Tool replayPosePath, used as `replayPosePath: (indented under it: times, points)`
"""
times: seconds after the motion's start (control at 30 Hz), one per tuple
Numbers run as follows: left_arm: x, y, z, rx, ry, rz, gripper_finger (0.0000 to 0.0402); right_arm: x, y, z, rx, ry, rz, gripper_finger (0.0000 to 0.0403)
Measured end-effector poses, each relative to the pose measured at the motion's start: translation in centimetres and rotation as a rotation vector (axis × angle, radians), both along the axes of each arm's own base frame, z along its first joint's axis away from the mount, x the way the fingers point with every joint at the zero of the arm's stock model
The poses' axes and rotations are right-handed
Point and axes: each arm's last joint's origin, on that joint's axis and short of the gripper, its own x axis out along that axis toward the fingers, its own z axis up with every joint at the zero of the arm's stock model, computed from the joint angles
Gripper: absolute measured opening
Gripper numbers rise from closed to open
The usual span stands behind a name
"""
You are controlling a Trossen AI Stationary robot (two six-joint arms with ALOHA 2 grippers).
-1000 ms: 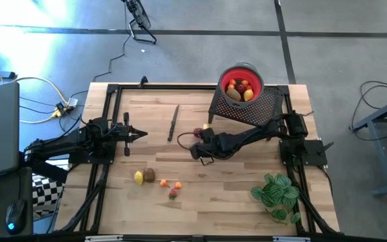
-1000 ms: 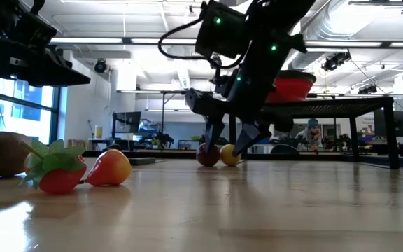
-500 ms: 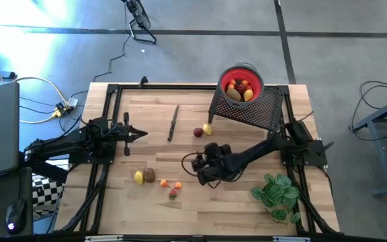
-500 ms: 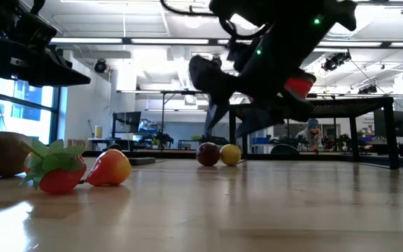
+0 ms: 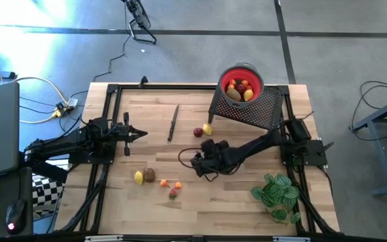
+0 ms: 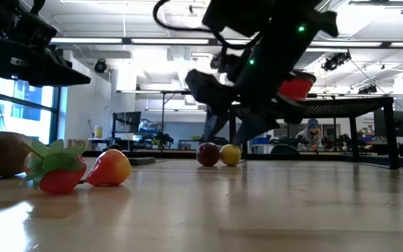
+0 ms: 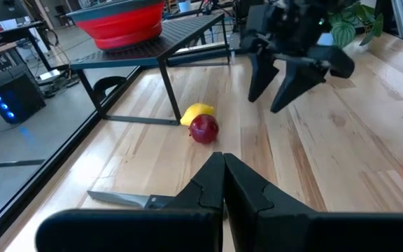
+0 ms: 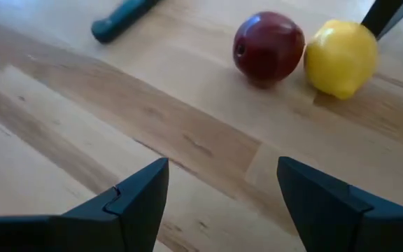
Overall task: Pick & Place Fruit
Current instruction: Put the yellow lemon into the red strainer bowl on the shelf
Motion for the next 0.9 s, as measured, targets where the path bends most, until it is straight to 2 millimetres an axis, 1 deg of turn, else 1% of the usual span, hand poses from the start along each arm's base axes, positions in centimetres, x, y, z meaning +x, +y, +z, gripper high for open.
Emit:
replayPosePath:
  times: [0.1, 0.23, 0.47, 0.6, 0.77, 0.9]
  points:
    - [0.0, 0.0, 0.0, 0.000, 0.000, 0.001, 0.0000, 0.2, -0.8, 0.0, 0.022, 0.009, -0.009, 0.0260]
    - [0.0, 0.0, 0.0, 0.000, 0.001, 0.001, 0.0000, 0.2, -1.5, 0.0, -0.004, 0.004, -0.047, 0.0260]
    - [0.0, 0.0, 0.0, 0.008, 0.004, 0.001, 0.0000, -1.3, -2.1, -0.4, 0.006, 0.040, -0.222, 0.0260]
    - [0.0, 0.0, 0.0, 0.025, 0.007, -0.002, 0.0000, -1.0, -2.1, -0.3, -0.017, 0.018, -0.206, 0.0260]
    - [0.0, 0.0, 0.0, 0.026, 0.007, -0.002, 0.0000, -0.8, -2.4, -0.2, -0.060, 0.039, -0.164, 0.0261]
    - [0.0, 0.0, 0.0, 0.026, 0.007, -0.003, 0.0000, -0.5, -2.8, -0.7, -0.077, 0.054, -0.147, 0.0277]
